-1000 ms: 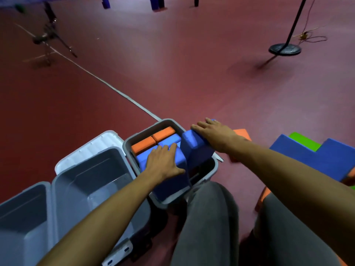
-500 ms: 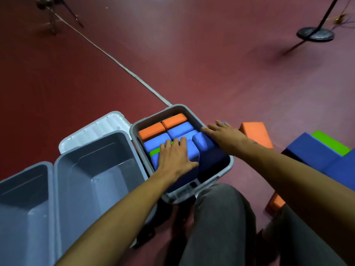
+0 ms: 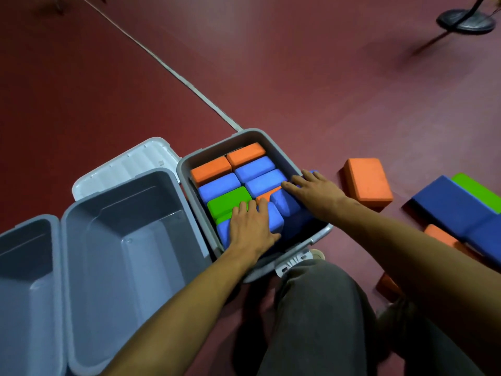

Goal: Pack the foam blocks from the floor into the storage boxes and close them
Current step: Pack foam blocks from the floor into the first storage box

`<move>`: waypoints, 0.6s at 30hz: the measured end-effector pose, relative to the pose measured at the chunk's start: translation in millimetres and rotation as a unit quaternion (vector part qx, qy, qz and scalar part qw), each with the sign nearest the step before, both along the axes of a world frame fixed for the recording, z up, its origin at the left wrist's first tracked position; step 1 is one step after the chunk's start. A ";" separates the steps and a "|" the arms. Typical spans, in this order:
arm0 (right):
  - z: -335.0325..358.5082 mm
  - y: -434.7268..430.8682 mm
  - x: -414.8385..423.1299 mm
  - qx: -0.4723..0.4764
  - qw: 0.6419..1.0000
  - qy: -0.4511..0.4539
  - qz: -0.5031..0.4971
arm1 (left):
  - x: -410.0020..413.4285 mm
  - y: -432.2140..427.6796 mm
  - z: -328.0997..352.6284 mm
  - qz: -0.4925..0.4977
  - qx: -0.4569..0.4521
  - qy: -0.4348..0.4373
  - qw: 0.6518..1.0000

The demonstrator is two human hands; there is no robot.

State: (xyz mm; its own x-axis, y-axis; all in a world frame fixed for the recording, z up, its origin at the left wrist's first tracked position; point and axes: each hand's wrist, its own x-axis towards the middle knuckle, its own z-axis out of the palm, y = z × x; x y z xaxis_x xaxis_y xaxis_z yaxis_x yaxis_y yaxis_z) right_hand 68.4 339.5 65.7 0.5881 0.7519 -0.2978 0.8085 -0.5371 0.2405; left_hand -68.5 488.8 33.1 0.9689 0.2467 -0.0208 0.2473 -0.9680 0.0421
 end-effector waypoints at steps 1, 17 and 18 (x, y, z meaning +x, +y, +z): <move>-5.5 -0.3 1.2 -0.004 1.000 0.003 0.002 | 1.6 1.2 -4.9 0.004 -0.003 0.005 1.000; -112.6 8.4 21.0 -0.034 0.999 0.018 -0.033 | 34.3 14.0 -92.7 0.007 0.001 0.059 0.998; -117.6 11.1 20.0 -0.031 0.999 0.023 -0.033 | 35.1 13.8 -97.3 0.005 0.002 0.057 0.998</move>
State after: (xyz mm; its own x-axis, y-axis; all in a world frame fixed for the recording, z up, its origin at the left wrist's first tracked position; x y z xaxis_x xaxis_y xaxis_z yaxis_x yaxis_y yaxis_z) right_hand 88.3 350.6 -51.8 0.6209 0.6909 -0.3703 0.7824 -0.5749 0.2394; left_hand -33.4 502.5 -64.2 0.9576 0.2571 -0.1298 0.2605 -0.9654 0.0100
